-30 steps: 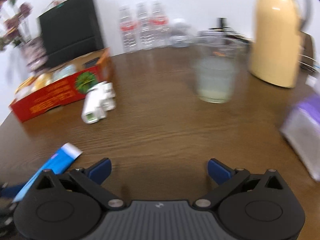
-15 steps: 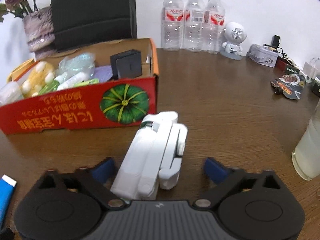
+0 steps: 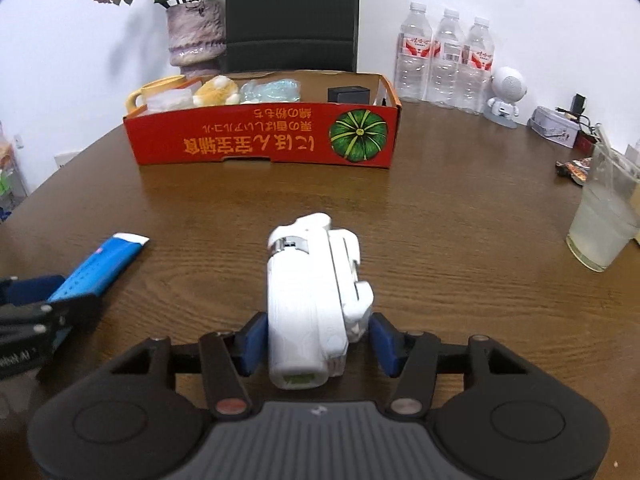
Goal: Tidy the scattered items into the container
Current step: 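Carry the blue tube and white bottle into the box and open both tools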
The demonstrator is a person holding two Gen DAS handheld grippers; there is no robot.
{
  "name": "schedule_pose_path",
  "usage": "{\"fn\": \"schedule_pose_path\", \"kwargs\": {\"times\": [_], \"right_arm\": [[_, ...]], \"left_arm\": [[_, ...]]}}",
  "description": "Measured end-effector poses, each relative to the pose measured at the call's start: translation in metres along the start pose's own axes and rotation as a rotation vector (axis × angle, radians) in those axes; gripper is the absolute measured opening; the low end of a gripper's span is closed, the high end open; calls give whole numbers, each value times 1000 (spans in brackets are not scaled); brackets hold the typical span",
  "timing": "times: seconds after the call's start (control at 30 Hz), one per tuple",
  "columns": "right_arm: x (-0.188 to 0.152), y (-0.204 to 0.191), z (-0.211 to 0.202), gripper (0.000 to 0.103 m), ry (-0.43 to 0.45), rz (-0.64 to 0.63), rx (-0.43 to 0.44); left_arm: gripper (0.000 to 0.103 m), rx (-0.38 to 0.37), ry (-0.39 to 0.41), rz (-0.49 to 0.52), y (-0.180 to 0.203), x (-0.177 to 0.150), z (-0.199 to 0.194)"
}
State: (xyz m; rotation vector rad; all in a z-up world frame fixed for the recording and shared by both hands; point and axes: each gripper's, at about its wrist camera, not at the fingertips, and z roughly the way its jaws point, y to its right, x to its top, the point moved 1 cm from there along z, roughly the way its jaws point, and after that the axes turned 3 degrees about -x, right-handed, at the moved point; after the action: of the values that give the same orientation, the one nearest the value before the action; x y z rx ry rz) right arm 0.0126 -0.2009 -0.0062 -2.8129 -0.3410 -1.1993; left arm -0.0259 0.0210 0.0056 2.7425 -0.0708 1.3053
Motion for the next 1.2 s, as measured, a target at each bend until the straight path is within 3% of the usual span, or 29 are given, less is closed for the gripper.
{"fn": "schedule_pose_path", "kwargs": {"times": [0.03, 0.07, 0.1, 0.17, 0.27, 0.43, 0.47, 0.5, 0.6, 0.67, 0.77, 0.8, 0.83, 0.9, 1.0, 1.1, 1.2], "right_arm": [[-1, 0, 0, 56, 7, 3, 3], [-1, 1, 1, 53, 15, 8, 7], [0, 1, 2, 53, 22, 16, 12], [1, 1, 2, 52, 26, 39, 26], [5, -2, -5, 52, 35, 55, 68], [35, 1, -23, 48, 125, 70, 104], [45, 2, -24, 42, 143, 65, 97], [57, 4, -24, 5, 165, 57, 82], [94, 13, -22, 0, 212, 50, 75], [114, 16, -8, 0, 182, 36, 66], [119, 16, 14, 10, 122, 77, 123], [117, 16, 21, 17, 102, 100, 154], [115, 13, 29, 38, 79, 125, 188], [110, -4, 49, 66, 21, 170, 253], [110, -40, 71, 70, -18, 172, 252], [111, -64, 85, 70, -26, 67, 221], [111, -87, 99, 78, -35, -37, 189]], "left_arm": [[53, -7, -3, -4, -1, 0, 0], [39, -13, -5, -8, -3, 0, 0], [36, -11, -2, 4, -2, -1, -1], [35, -12, 0, -20, -3, -1, -2], [35, -89, 6, -70, -6, 6, -7], [35, -184, 102, -77, -8, 57, -17], [35, -200, 122, -75, -9, 73, -14], [35, -216, 142, -73, -10, 90, -11], [35, -210, 178, -55, -9, 140, 11], [35, -195, 189, -46, -10, 168, 30], [35, -170, 180, -92, -27, 181, 50], [35, -176, 177, -111, -35, 179, 53], [35, -182, 174, -129, -43, 177, 57], [35, -153, 165, -156, -57, 173, 58], [35, -119, 181, -166, -71, 171, 53], [35, -117, 202, -169, -78, 174, 46], [35, -104, 202, -171, -82, 175, 44]]}}
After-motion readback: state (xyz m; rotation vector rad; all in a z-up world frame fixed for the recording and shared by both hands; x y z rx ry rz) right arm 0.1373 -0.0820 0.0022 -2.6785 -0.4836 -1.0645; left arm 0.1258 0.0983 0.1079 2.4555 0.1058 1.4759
